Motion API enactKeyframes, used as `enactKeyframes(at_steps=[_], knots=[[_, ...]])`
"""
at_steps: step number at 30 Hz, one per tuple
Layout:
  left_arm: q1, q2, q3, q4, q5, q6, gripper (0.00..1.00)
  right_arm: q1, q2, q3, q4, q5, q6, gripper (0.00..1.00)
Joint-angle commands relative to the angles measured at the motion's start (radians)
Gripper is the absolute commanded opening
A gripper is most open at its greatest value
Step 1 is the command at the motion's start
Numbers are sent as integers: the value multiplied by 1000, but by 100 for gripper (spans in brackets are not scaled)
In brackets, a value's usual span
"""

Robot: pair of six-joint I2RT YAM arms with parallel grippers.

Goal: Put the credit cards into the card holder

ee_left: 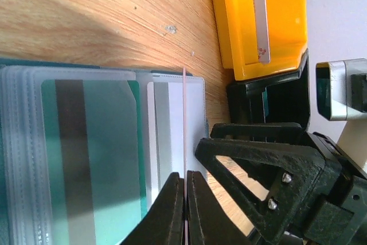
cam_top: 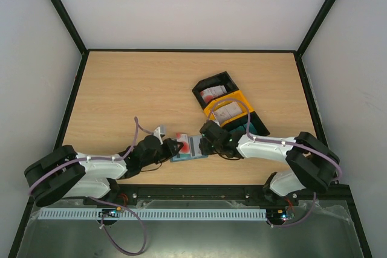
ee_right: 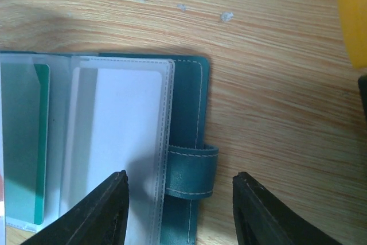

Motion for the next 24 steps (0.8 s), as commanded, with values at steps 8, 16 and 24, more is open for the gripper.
enactKeyframes(at_steps=[8, 16, 24], knots=[[-47, 56, -29, 69, -11, -51, 3, 21, 28, -3, -18, 29, 51, 41], [-50, 100, -23, 86, -34, -25, 3, 20, 45, -10, -18, 42, 63, 36], [-60, 159, -13, 151, -54, 9, 3, 21, 53, -25, 9, 26, 68, 35]])
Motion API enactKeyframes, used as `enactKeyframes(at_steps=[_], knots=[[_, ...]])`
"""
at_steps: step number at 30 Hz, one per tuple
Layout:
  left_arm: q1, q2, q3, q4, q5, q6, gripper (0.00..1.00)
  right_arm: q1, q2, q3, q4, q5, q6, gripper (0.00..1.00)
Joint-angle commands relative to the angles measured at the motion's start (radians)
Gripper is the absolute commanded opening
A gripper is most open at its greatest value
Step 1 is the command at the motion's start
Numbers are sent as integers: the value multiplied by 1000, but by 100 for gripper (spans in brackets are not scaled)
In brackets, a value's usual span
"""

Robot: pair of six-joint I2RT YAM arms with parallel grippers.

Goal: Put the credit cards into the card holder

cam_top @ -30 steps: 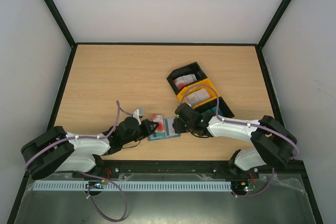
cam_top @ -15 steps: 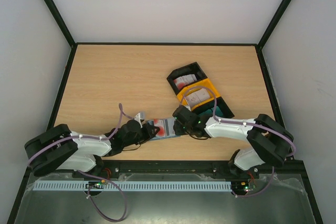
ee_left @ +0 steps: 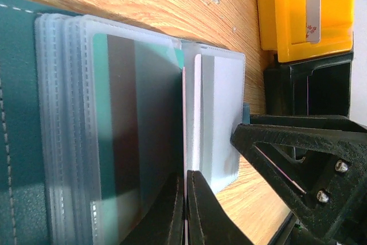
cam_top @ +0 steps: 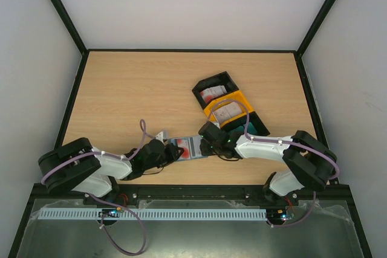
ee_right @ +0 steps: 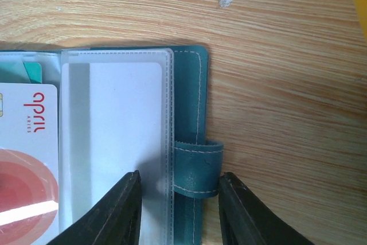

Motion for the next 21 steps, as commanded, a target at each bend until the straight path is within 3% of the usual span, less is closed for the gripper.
enactKeyframes(at_steps=[1, 21], knots=[[-12, 32, 6, 78, -30, 41, 3, 5, 24, -27, 4, 21, 15, 35], [-23, 5, -1, 86, -96, 67, 2, 7, 7, -62, 28, 15, 51, 34]])
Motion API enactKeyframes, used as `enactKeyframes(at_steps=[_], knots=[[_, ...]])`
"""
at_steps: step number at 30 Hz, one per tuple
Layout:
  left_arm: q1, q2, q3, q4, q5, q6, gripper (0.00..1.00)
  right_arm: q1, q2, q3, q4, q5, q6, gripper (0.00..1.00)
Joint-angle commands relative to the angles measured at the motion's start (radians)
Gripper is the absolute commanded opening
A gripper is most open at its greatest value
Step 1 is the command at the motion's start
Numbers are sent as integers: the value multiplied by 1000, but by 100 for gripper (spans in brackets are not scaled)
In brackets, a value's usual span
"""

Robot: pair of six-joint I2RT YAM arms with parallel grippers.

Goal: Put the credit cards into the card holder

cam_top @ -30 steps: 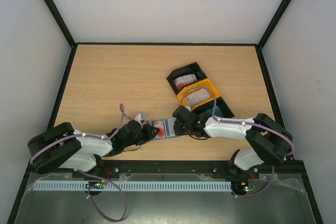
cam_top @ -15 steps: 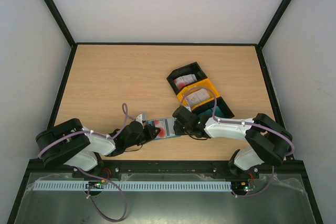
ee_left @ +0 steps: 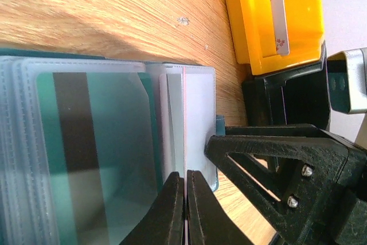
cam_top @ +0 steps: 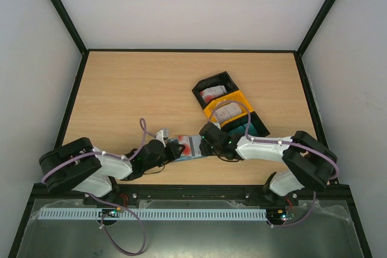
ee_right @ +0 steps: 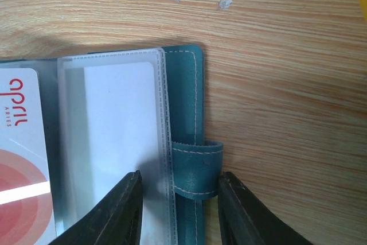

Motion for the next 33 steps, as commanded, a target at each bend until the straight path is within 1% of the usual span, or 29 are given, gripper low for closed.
enactKeyframes(at_steps=[1, 6, 22, 25, 33], knots=[[-8, -11, -2, 0, -52, 20, 3, 7, 10, -29, -33, 18, 15, 35], [-10, -3, -6, -11, -68, 2, 3, 7, 7, -34, -31, 22, 23, 35], [-10, 113, 5, 95, -4, -9, 3, 6, -5, -59, -3, 0, 38, 34], [-16, 115, 0, 109, -8, -19, 3, 7, -5, -65, 5, -4, 41, 34], [-39, 94, -3, 82, -46, -35, 3, 7, -18, -84, 17, -21, 67, 34]])
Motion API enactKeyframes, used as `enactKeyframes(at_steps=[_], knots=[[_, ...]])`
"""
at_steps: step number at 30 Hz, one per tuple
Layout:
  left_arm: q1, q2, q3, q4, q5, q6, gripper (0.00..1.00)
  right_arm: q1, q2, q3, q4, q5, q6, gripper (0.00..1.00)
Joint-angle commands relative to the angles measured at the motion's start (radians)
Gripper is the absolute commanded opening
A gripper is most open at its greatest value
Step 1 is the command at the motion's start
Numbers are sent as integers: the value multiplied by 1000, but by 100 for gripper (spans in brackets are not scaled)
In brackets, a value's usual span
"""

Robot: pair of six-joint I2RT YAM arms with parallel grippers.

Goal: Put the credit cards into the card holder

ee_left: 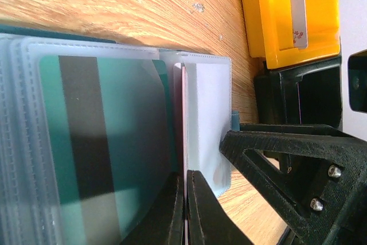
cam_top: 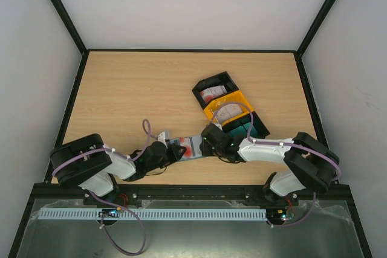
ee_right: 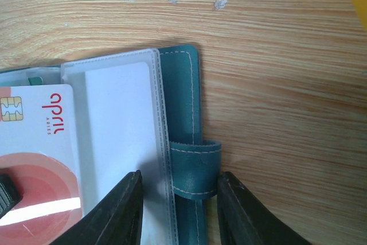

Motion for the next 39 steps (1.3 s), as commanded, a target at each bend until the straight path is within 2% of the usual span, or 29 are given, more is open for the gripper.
enactKeyframes(at_steps=[1, 11, 28, 34, 37, 39], knots=[[-20, -7, -4, -3, -33, -10, 3, 6, -3, -49, -39, -22, 35, 34], [-21, 7, -13, -12, -80, -44, 3, 6, -13, -86, 15, -58, 79, 30], [-22, 60, -9, 19, -81, -76, 5, 6, -4, -114, 73, -100, 102, 30], [-26, 108, -16, 75, -55, -91, 7, 6, 5, -122, 101, -106, 116, 26], [-43, 91, -62, 111, -94, -148, 7, 7, 8, -127, 113, -107, 123, 24], [-46, 67, -65, 62, -116, -165, 8, 6, 9, -134, 121, -107, 128, 23]])
